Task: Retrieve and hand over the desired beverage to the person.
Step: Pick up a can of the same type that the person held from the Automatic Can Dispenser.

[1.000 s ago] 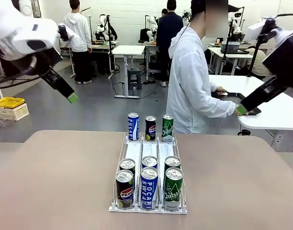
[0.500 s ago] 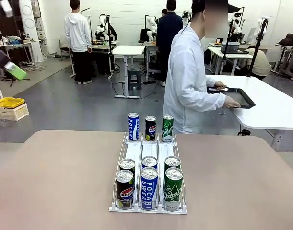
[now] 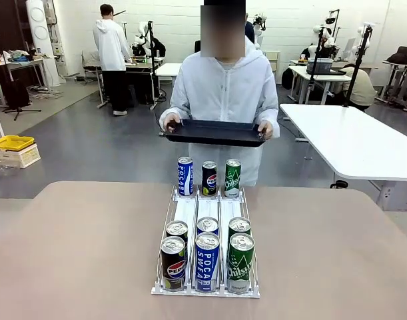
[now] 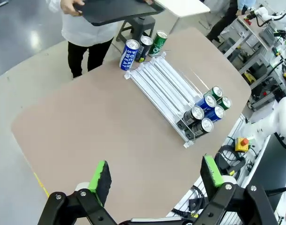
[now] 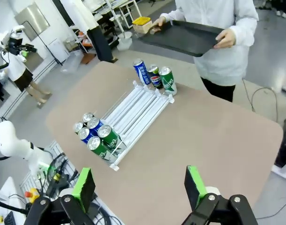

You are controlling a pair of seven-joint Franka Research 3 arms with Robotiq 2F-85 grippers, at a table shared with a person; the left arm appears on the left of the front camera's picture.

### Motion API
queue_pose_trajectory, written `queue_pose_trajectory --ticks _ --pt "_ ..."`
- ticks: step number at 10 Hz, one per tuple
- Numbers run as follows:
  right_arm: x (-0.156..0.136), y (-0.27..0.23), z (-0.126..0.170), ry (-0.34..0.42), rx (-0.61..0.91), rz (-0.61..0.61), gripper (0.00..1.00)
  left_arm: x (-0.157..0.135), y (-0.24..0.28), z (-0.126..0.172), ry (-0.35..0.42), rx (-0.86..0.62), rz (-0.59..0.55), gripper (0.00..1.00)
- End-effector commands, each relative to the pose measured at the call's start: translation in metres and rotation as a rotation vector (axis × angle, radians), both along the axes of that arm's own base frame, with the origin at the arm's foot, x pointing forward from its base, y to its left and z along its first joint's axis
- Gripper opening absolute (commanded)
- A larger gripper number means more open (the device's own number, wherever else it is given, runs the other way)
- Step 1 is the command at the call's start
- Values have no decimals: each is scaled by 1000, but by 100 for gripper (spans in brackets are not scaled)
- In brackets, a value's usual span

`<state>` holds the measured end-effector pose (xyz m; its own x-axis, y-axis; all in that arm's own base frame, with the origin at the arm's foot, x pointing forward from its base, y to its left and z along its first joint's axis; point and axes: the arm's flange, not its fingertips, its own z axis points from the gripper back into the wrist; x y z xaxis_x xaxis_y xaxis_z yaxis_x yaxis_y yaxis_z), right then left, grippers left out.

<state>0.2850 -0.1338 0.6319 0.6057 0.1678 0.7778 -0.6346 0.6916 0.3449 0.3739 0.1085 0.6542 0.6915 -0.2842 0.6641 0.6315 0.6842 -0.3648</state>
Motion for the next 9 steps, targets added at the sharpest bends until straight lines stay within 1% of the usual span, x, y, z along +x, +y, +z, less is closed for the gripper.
queue_pose_trajectory --ticks 1,9 --pt "0 8 4 -18 -22 31 100 -2 -7 3 2 15 -56 100" --pt "0 8 4 -18 -22 31 100 -2 -7 3 2 15 -56 100"
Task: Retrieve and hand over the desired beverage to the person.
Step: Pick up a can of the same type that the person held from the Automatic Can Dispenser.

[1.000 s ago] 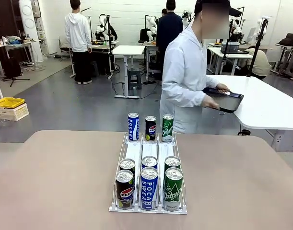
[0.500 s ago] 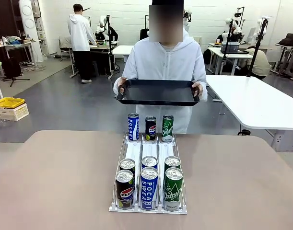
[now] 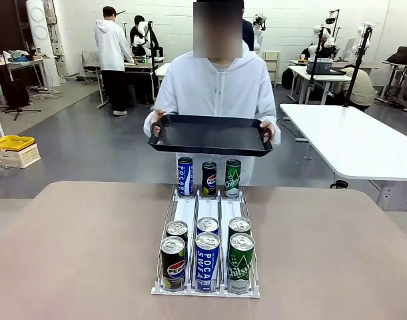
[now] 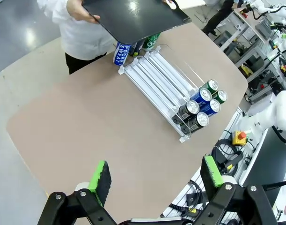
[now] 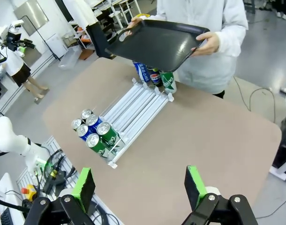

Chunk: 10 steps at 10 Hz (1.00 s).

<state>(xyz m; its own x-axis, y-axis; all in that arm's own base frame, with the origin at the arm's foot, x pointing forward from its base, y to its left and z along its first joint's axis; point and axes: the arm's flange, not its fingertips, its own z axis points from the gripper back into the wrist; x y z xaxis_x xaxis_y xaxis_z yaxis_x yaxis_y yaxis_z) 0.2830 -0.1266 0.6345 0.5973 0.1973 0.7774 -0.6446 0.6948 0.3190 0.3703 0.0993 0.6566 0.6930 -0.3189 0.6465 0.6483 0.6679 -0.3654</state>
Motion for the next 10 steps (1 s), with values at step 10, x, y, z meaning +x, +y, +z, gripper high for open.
queue_pose_trajectory --ticks 10 --pt "2 0 1 -10 8 21 100 1 2 1 -16 -2 -22 100"
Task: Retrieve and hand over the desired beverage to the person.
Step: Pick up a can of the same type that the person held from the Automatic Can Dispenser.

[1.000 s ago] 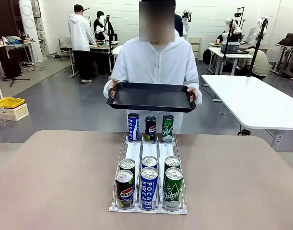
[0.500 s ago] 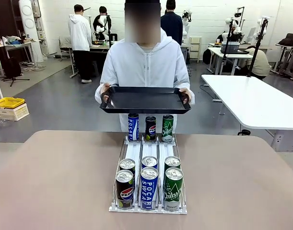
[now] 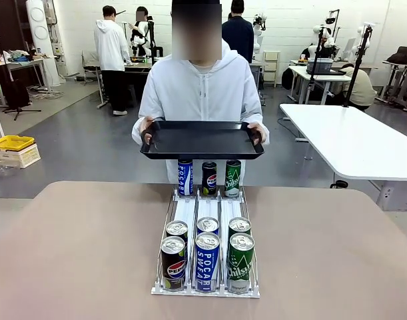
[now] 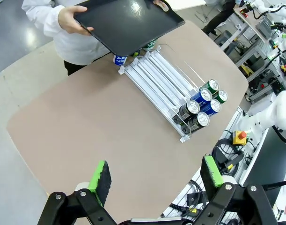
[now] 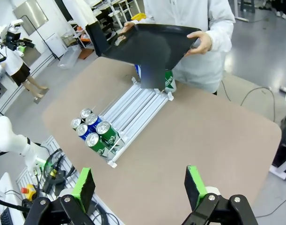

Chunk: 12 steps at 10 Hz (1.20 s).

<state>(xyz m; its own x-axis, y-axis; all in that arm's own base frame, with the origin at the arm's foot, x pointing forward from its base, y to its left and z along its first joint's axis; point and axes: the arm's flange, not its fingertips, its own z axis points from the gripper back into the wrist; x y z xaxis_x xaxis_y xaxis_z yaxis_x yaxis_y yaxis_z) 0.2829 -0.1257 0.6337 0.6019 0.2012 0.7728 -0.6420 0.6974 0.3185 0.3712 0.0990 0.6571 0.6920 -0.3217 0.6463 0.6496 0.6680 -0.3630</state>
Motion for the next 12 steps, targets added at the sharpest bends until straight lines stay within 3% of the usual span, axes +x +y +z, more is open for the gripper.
queue_pose_trajectory --ticks 1,12 --pt "2 0 2 -15 13 22 100 1 2 0 -15 -5 -20 100" --pt "2 0 2 -15 13 22 100 1 2 0 -15 -5 -20 100"
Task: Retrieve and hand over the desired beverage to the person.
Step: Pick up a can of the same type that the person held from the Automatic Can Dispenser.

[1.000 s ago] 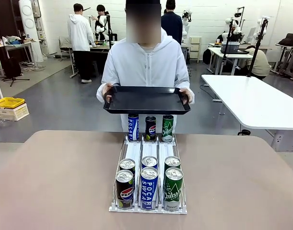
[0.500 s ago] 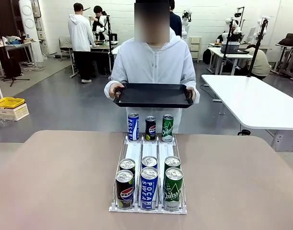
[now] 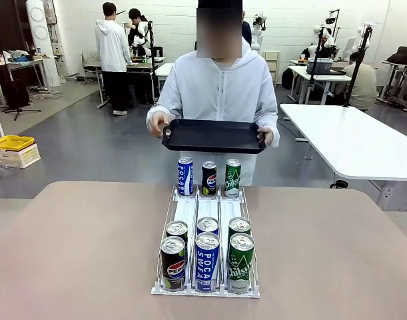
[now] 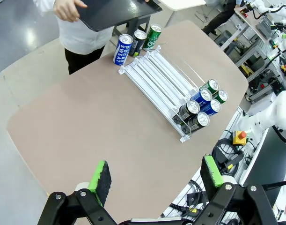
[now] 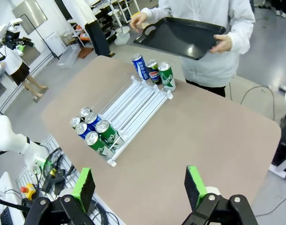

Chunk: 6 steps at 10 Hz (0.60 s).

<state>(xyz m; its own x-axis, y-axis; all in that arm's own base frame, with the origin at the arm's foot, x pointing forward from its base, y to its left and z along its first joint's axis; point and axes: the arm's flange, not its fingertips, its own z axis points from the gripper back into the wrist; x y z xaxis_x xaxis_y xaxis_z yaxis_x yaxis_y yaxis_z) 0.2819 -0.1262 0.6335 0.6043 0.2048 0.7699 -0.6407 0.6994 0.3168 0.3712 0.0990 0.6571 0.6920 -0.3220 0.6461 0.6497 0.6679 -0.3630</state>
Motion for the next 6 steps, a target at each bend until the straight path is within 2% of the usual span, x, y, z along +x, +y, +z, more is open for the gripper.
queue_pose_trajectory --ticks 1,6 --pt "3 0 2 -18 19 22 100 0 2 0 -15 -5 -20 100" --pt "3 0 2 -18 19 22 100 0 2 0 -15 -5 -20 100"
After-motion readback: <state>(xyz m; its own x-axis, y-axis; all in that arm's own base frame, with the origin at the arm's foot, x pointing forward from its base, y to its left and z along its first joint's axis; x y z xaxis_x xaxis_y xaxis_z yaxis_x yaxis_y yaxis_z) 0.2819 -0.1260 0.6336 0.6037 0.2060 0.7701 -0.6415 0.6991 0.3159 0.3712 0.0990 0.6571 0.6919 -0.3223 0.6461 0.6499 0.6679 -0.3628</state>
